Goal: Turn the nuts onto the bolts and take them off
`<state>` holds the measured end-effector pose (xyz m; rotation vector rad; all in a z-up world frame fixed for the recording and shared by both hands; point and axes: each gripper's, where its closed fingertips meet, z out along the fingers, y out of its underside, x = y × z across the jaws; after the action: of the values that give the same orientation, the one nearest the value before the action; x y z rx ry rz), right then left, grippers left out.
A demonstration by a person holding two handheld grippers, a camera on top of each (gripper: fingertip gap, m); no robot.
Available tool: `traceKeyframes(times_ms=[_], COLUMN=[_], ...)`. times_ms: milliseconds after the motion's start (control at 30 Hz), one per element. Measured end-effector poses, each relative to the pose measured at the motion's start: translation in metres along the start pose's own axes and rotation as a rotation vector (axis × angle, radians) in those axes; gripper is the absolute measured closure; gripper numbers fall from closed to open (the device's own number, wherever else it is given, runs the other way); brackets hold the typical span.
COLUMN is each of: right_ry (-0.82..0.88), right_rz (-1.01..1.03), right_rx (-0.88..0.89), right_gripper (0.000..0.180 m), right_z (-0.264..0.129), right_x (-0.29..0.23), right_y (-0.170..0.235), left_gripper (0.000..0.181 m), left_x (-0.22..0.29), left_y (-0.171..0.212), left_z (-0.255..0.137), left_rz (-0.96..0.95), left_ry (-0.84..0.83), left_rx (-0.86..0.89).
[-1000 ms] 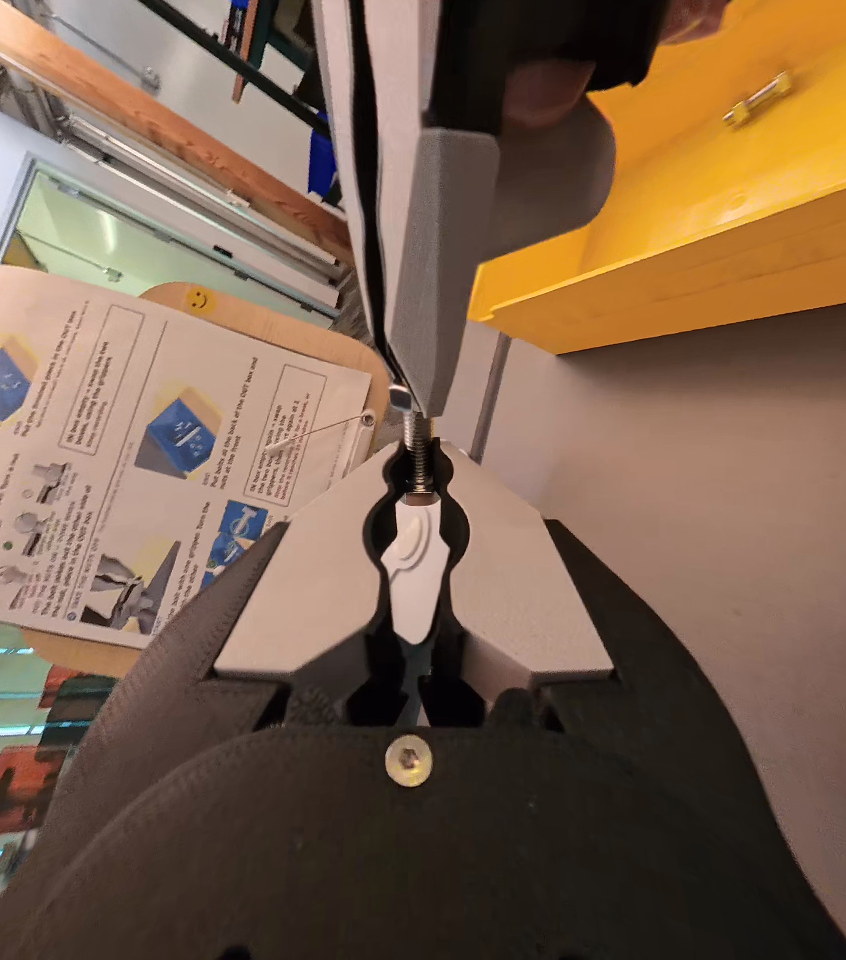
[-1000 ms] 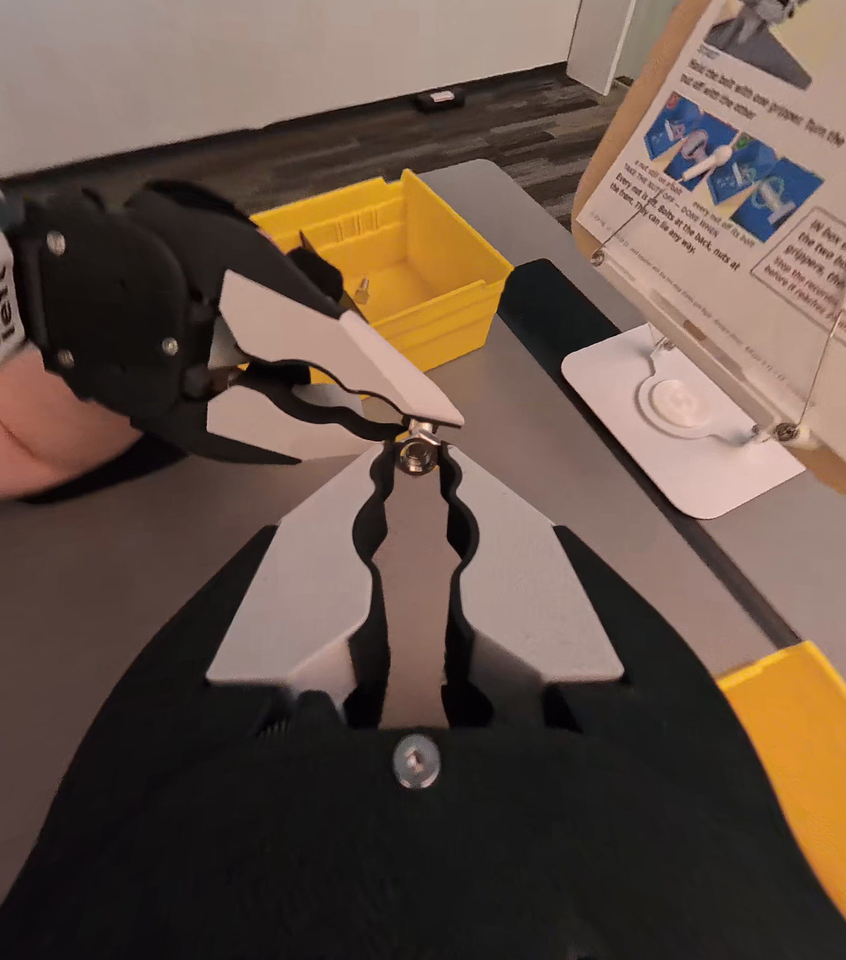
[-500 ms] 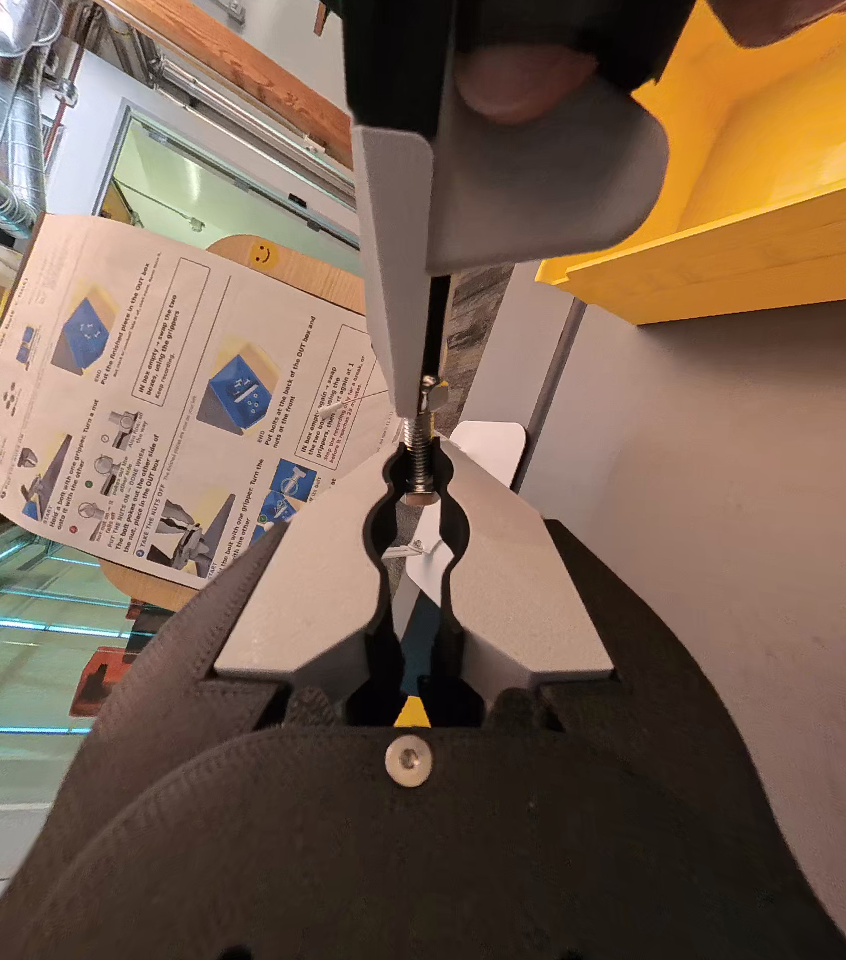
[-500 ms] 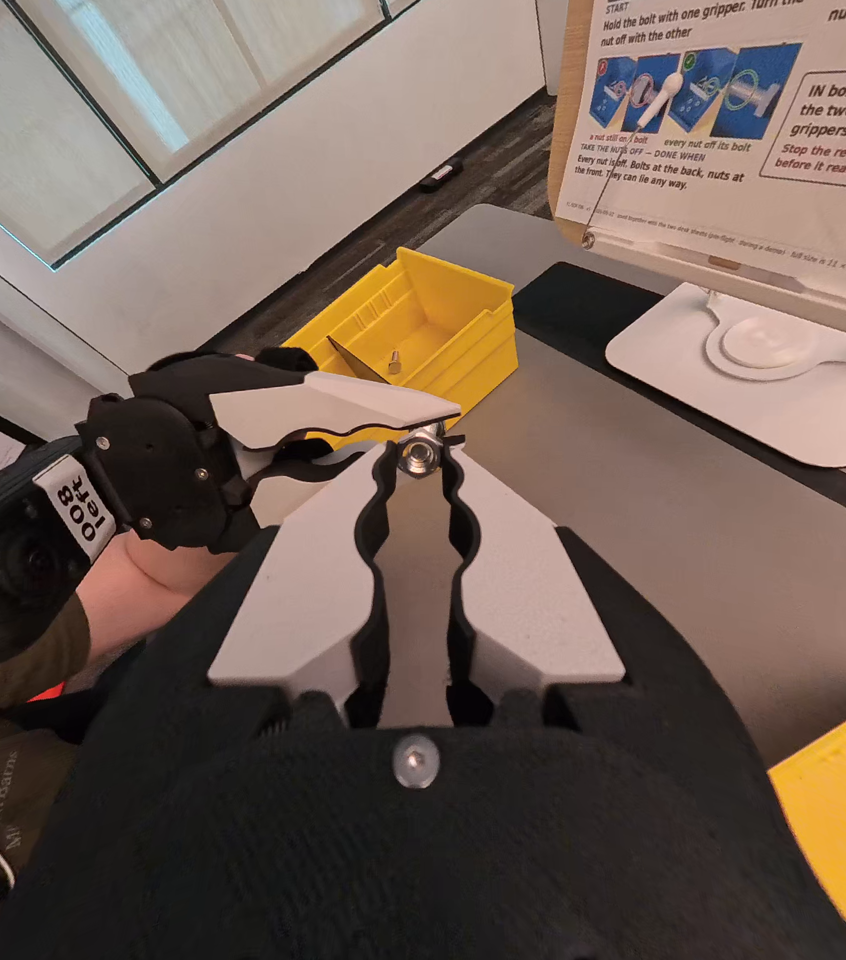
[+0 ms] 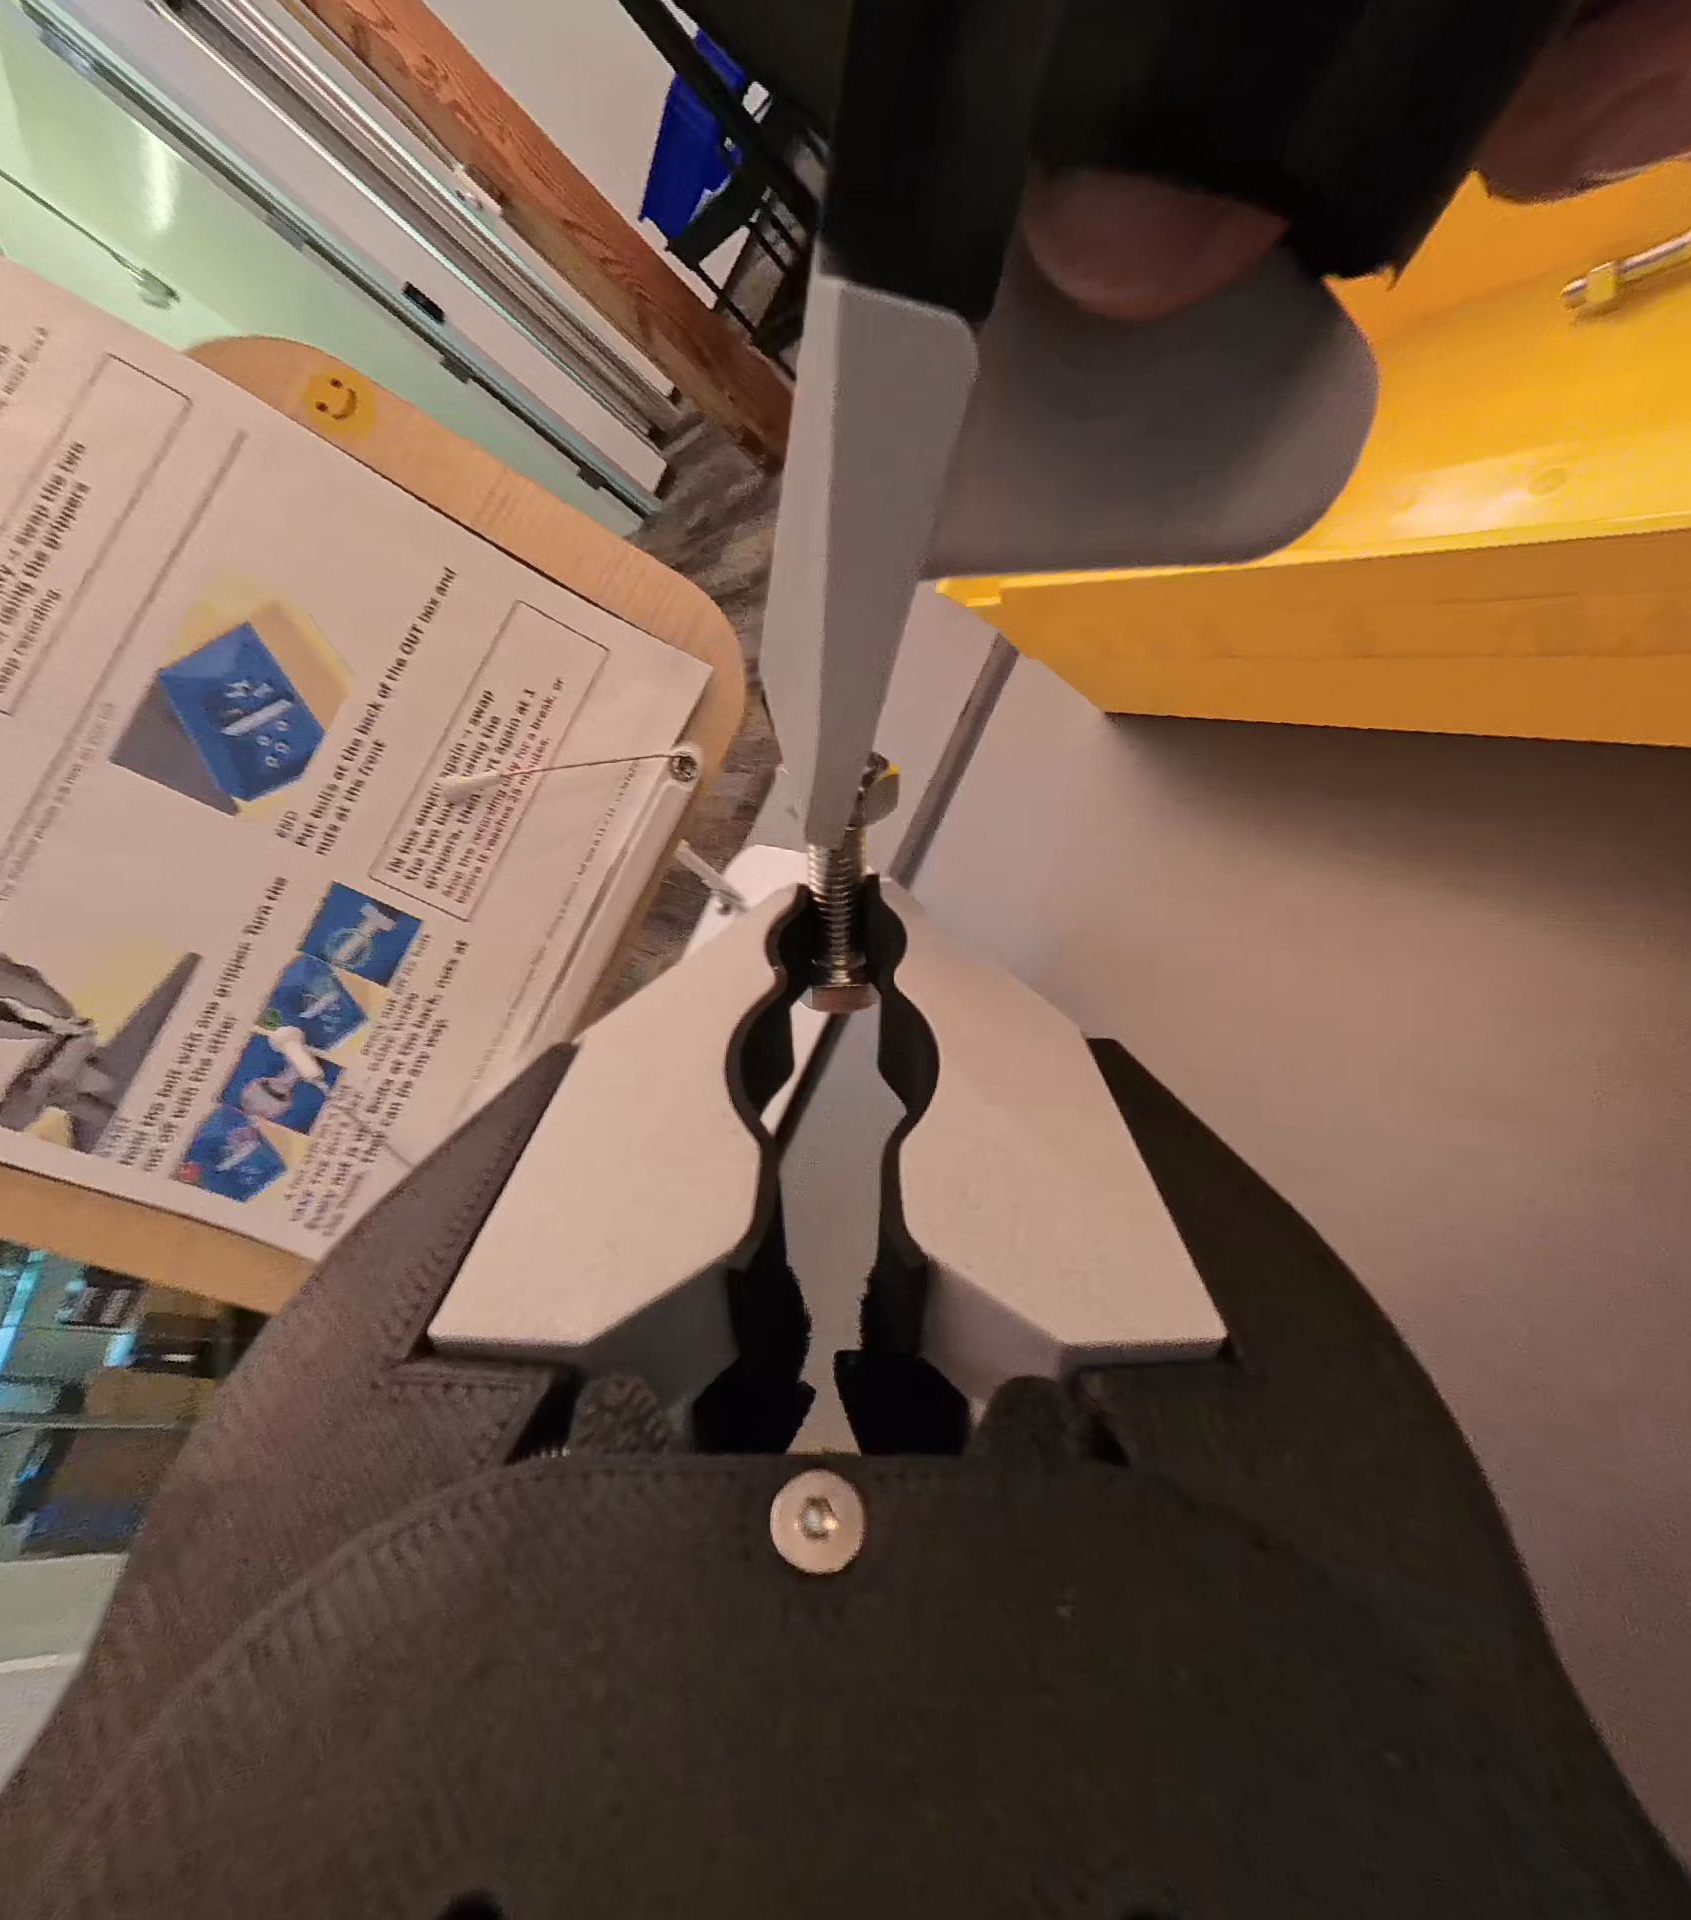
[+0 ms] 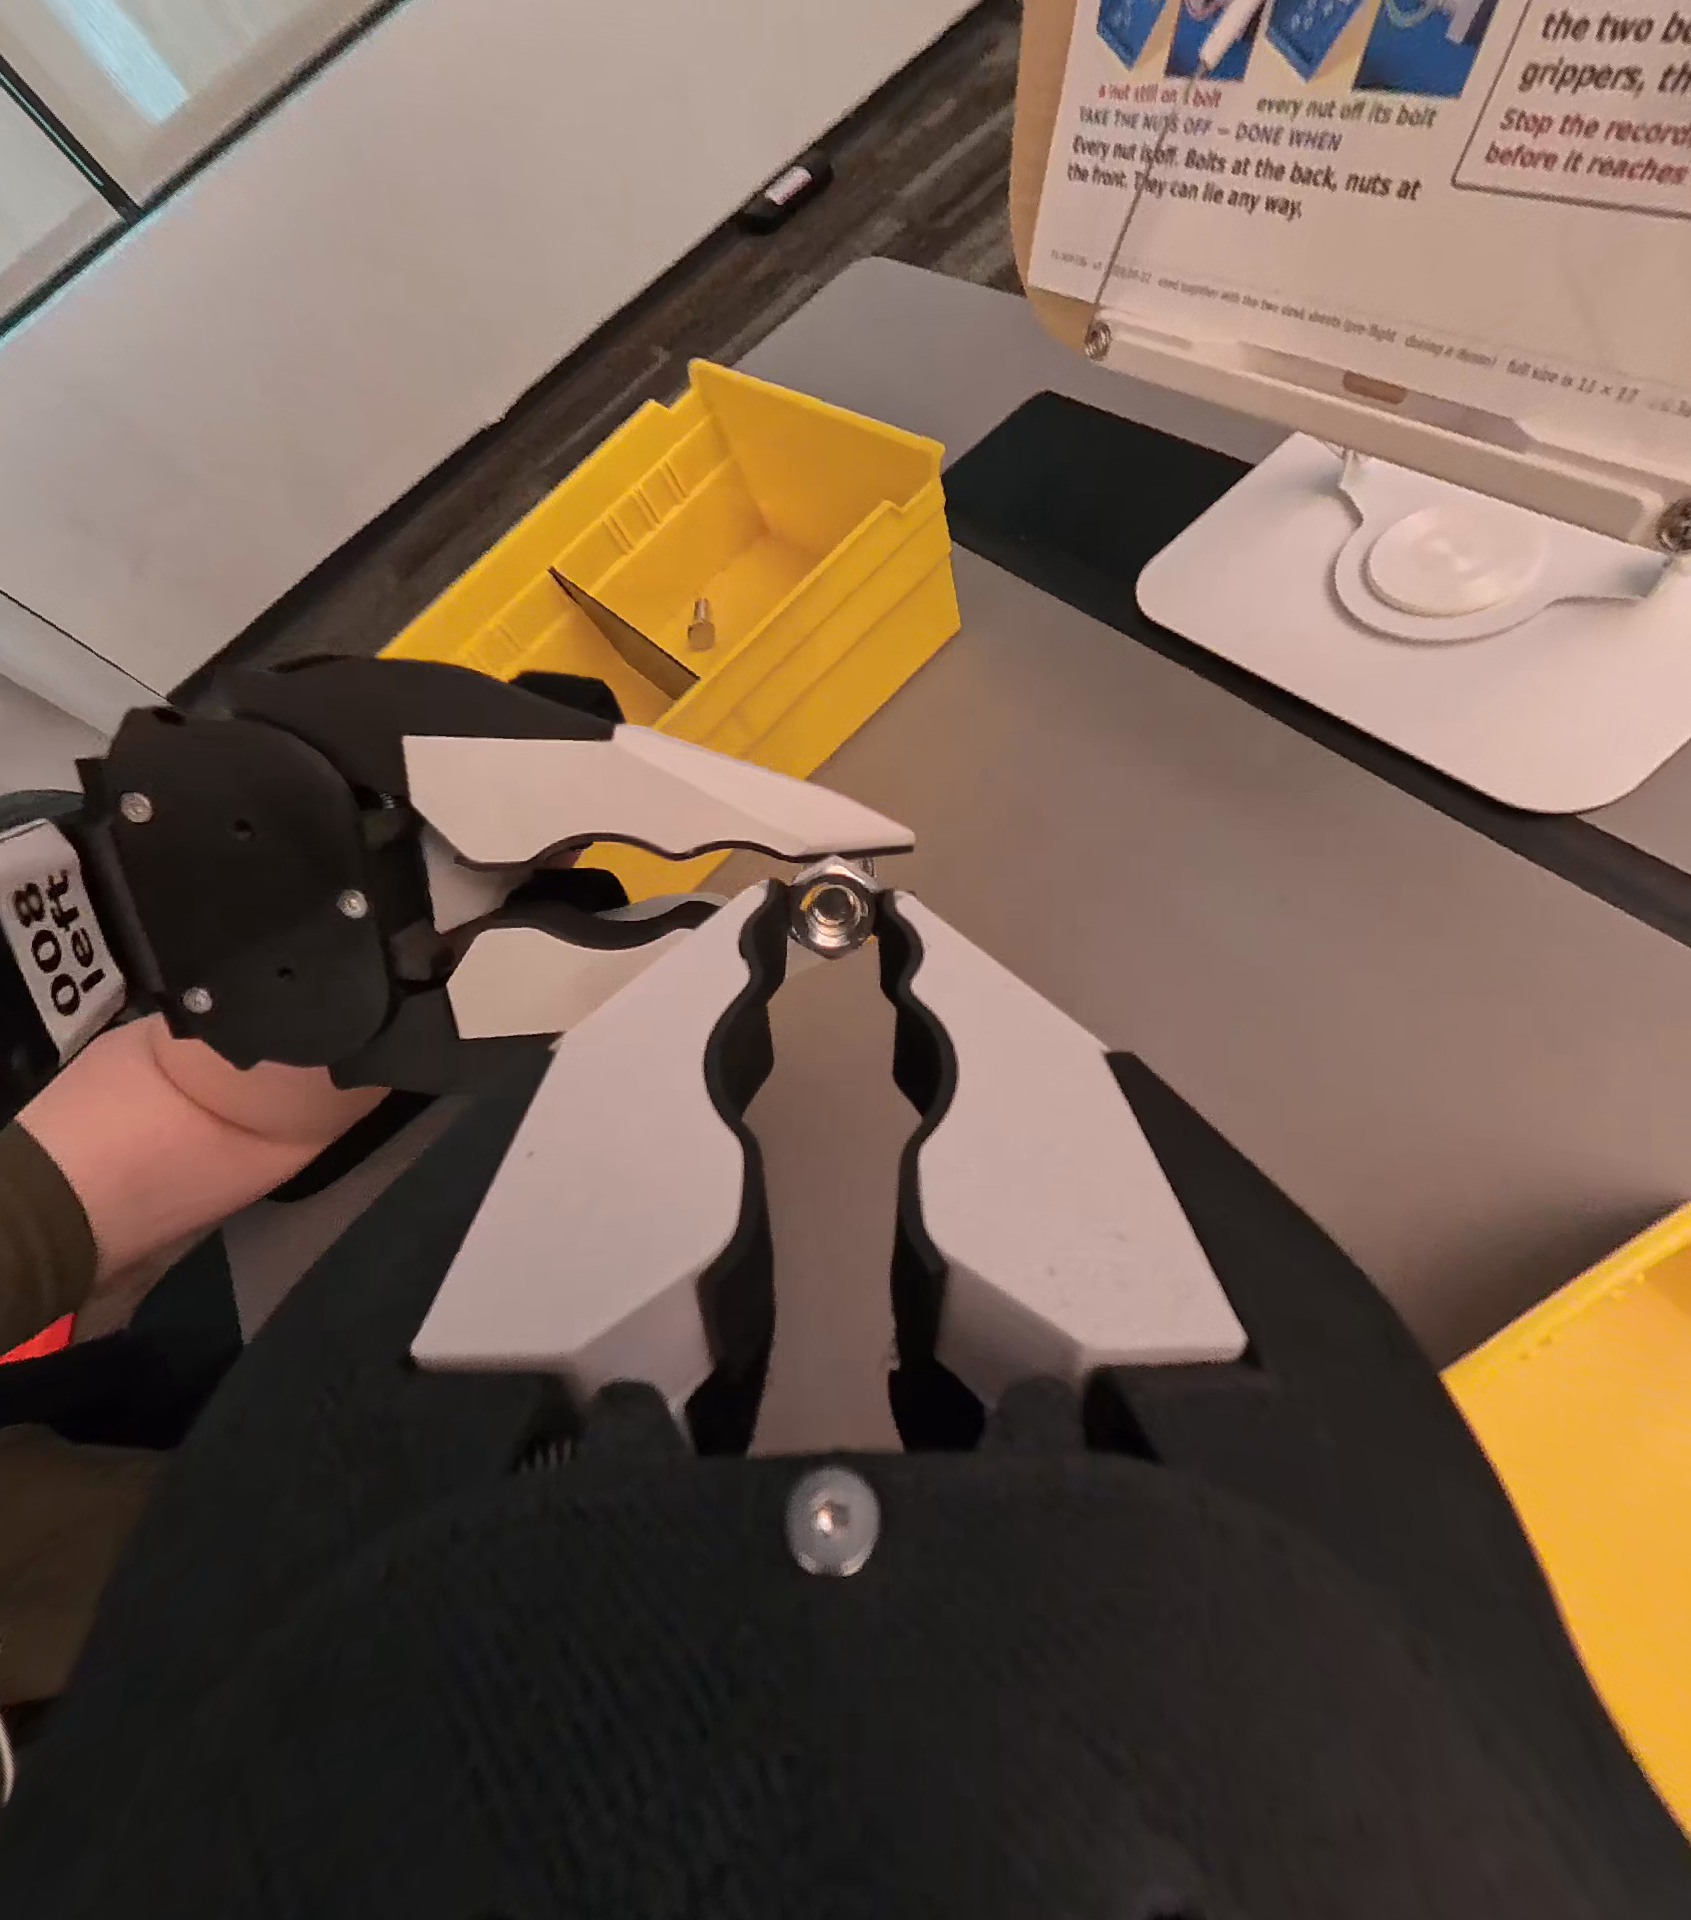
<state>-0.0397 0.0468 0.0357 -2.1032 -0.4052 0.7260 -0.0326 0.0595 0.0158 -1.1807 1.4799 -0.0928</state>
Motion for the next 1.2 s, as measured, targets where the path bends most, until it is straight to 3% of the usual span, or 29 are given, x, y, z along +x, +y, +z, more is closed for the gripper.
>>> traceKeyframes(times_ms=[433, 633, 867, 967, 1067, 1200], right_ry=[0.141, 0.158, 0.148, 0.142, 0.148, 0.007], right_rz=[0.018, 0.002, -0.034, -0.057, -0.123, -0.302], right_rx=[-0.232, -0.254, -0.224, -0.199, -0.11, 0.099], right_gripper=[0.164, 0.164, 0.16, 0.151, 0.144, 0.134], right_z=[0.001, 0.004, 0.006, 0.004, -0.004, -0.021], right_x=[0.033, 0.036, 0.033, 0.031, 0.03, 0.003], right_y=[0.039, 0.043, 0.037, 0.031, 0.015, -0.018], left_gripper=[0.174, 0.173, 0.174, 0.174, 0.174, 0.174], left_x=[0.055, 0.059, 0.056, 0.054, 0.047, 0.029], left_y=[-0.004, 0.0, -0.001, -0.002, -0.003, -0.002], left_z=[0.031, 0.035, 0.034, 0.032, 0.03, 0.024], left_rz=[-0.485, -0.525, -0.536, -0.543, -0.554, -0.567], left_ry=[0.291, 0.315, 0.317, 0.315, 0.302, 0.268], left_rx=[0.147, 0.153, 0.166, 0.176, 0.193, 0.214])
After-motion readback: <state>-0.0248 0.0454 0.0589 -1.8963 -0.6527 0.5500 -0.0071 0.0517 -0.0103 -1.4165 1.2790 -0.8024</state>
